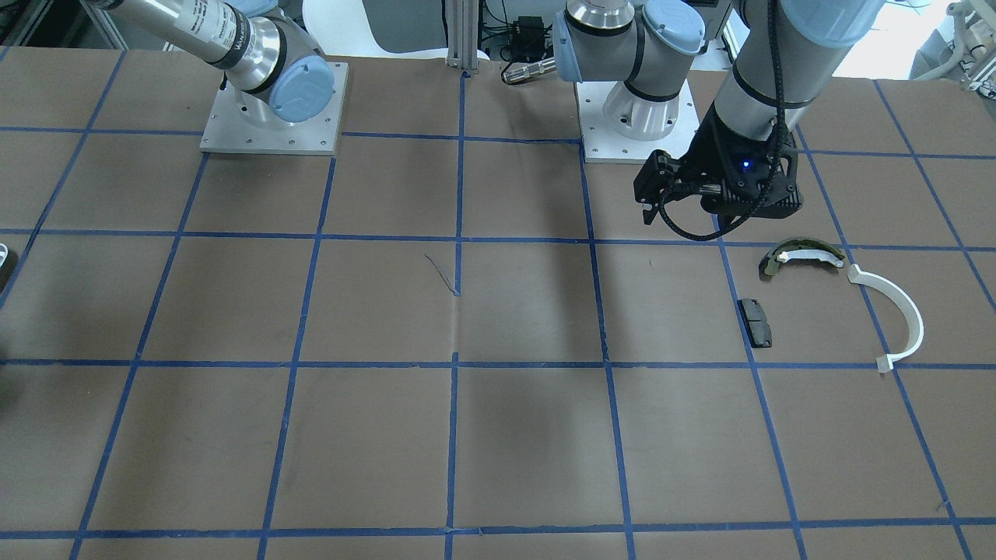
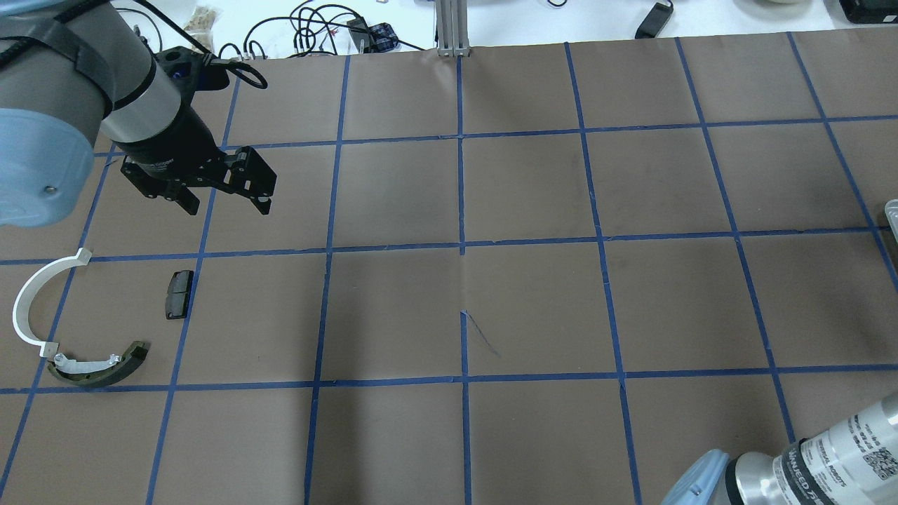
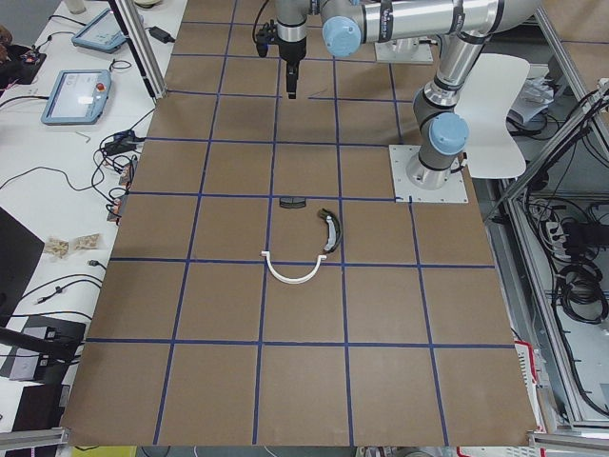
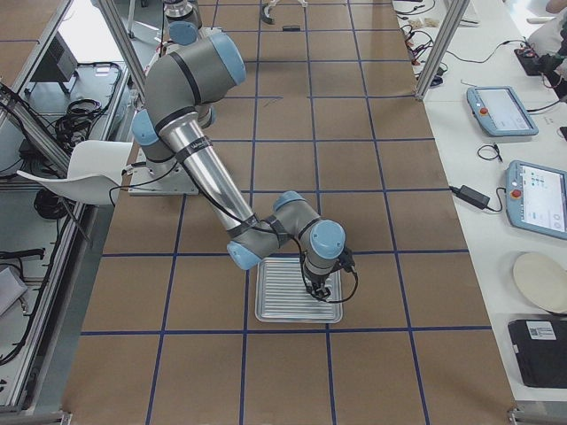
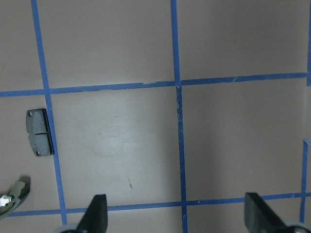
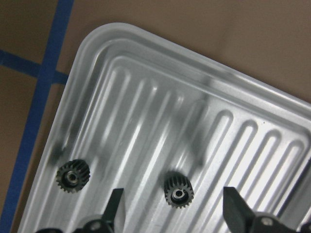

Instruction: Place bearing gear from tray to pile

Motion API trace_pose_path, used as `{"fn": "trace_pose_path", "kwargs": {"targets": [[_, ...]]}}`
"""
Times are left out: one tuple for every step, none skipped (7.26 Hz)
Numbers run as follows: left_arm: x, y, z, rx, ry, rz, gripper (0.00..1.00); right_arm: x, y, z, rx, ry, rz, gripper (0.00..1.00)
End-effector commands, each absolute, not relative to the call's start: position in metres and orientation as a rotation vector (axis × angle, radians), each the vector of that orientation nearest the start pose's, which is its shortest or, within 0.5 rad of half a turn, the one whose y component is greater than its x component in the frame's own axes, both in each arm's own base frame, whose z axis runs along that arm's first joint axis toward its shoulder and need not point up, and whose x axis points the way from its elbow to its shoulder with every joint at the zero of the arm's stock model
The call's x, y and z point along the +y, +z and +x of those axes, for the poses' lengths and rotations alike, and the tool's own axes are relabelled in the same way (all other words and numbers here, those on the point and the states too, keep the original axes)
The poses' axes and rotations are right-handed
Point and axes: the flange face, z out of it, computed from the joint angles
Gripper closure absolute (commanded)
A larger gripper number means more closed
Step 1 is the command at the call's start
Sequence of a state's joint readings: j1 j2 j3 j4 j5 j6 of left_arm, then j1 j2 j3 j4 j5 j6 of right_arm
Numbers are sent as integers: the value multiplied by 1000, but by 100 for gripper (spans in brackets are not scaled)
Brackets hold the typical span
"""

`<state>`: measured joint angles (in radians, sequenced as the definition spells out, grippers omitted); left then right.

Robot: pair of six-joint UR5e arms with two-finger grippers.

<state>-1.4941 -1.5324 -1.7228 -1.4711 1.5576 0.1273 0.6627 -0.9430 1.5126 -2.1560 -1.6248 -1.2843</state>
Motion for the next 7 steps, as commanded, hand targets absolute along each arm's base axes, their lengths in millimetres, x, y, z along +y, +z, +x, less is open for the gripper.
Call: {"fn": "trace_pose_path", "kwargs": {"targets": [[-481,442,-98,3154,20,80,0,-521,192,-459,3118,68,-597,37],[-480,441,-98,3154,22,80,0,-522,183,-461,3107,79,-598,41],[-480,440,-98,3154,24,80,0,-526,183,-467,3119,81,-593,43],[-480,440,-98,3153,25,80,0,-526,185,-468,3125,84,-598,49],[-480,440,-98,3153,25,80,0,-526,185,-468,3125,90,-599,58],[-480,439,-98,3152,30,80,0,-526,185,-468,3124,88,-598,62],[-480,439,-98,3153,27,80,0,-526,185,-468,3123,89,-598,66]]}}
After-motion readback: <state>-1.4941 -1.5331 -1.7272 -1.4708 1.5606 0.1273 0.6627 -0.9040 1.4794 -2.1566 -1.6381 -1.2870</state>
